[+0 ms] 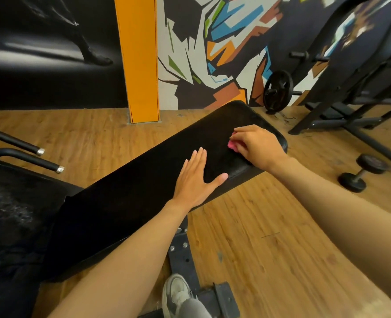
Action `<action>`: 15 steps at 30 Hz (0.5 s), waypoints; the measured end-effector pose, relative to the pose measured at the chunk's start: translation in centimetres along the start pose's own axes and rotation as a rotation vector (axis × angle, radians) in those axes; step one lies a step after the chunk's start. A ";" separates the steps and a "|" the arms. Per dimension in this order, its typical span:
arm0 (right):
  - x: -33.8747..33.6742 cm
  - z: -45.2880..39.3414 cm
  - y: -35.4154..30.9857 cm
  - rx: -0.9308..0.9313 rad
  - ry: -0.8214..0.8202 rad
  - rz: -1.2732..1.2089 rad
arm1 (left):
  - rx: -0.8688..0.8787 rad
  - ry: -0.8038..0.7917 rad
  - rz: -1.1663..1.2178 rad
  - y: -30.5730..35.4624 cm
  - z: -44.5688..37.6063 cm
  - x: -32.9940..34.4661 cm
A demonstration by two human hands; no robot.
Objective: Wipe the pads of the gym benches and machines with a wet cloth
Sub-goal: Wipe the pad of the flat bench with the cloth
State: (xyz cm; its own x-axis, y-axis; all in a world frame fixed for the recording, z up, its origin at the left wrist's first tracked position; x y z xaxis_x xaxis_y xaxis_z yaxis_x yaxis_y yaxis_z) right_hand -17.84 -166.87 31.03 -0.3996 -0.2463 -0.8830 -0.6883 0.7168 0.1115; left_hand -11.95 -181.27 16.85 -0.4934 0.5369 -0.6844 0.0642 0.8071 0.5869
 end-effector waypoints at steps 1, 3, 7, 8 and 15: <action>-0.6 -0.7 2.0 0.063 0.033 0.024 | 0.011 0.012 -0.006 -0.1 0.0 0.1; -1.1 -2.5 5.2 0.173 0.054 0.067 | 0.030 0.038 -0.019 -0.2 0.0 0.2; 1.0 -5.7 4.7 0.149 -0.059 0.106 | 0.030 0.065 -0.037 -0.5 0.0 0.5; 1.3 -5.9 4.2 0.132 -0.084 0.096 | 0.032 0.068 -0.044 -0.5 -0.2 0.5; -2.6 4.8 2.3 0.101 0.083 -0.006 | 0.036 0.079 -0.057 -0.5 -0.1 0.5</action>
State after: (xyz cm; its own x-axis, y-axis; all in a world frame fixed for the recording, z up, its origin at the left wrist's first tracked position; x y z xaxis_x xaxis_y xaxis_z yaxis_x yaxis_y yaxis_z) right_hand -15.47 -161.40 31.35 -0.4472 -0.3008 -0.8423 -0.6283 0.7759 0.0564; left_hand -12.32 -181.47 16.29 -0.5641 0.4698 -0.6790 0.0643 0.8448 0.5311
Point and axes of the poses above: each hand's wrist, its own z-axis away from the middle knuckle, its own x-axis out of the palm, y = z × x, the point moved 5 cm from there along -z, towards the middle knuckle, and after that the axes turned 13 degrees about y, right-handed, at the moved point
